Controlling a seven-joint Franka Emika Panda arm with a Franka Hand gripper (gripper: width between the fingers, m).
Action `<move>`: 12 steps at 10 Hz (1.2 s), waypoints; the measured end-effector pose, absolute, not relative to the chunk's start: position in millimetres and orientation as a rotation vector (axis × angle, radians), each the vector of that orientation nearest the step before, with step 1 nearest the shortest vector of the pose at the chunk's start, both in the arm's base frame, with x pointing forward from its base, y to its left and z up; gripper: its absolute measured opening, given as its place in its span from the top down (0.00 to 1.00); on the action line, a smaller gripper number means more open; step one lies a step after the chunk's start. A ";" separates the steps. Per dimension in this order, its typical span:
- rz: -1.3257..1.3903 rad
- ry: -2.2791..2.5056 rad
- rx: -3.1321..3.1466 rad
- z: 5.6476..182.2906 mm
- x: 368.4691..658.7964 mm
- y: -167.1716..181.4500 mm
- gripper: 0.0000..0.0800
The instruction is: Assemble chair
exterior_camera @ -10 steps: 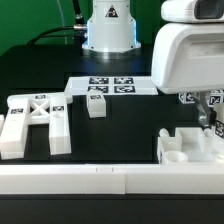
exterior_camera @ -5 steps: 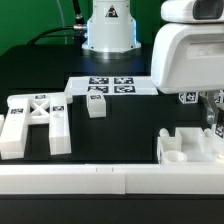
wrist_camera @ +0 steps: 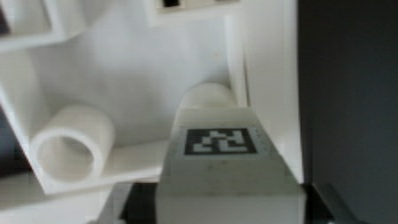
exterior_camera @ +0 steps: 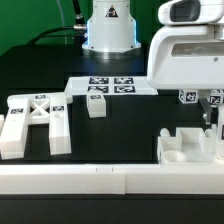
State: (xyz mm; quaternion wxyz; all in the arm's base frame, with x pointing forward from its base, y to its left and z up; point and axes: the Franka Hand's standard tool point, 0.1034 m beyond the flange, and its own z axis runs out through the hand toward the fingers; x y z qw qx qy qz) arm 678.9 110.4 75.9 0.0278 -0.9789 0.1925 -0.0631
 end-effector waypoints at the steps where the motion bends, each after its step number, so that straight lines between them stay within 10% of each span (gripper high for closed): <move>1: -0.199 0.675 -3.001 76.0 679.9 110.9 0.64; 12: -0.153 1.847 -2.376 74.3 680.1 116.2 0.64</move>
Offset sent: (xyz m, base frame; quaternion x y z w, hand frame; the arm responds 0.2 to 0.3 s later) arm 0.0000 0.0000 0.0000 0.0000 0.0000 0.1938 0.9810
